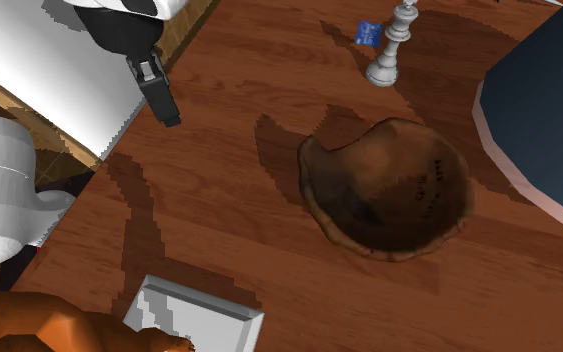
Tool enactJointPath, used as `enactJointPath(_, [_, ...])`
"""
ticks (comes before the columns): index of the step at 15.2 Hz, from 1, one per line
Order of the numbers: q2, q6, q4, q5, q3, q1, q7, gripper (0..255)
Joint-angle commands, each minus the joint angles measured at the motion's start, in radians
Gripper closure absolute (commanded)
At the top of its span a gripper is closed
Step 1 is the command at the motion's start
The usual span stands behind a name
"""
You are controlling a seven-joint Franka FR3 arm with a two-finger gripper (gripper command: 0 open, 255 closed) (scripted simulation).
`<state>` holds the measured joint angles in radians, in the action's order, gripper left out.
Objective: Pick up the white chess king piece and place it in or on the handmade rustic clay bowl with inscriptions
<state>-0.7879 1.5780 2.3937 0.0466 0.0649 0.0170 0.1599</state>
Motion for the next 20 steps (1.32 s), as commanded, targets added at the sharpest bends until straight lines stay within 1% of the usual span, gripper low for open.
enactJointPath(1, [0.0,0.0,0.0,0.0,0.0,0.0,0.0,0])
enactJointPath(6, [0.136,0.171,-0.045,0.021,0.015,0.011,0.021,0])
enactJointPath(11, [0.278,0.319,-0.12,0.05,0.032,0.026,0.047,0])
enactJointPath(16, [0.423,0.439,-0.223,0.089,0.049,0.042,0.079,0])
enactJointPath(20, [0.539,0.514,-0.325,0.129,0.063,0.054,0.109,0])
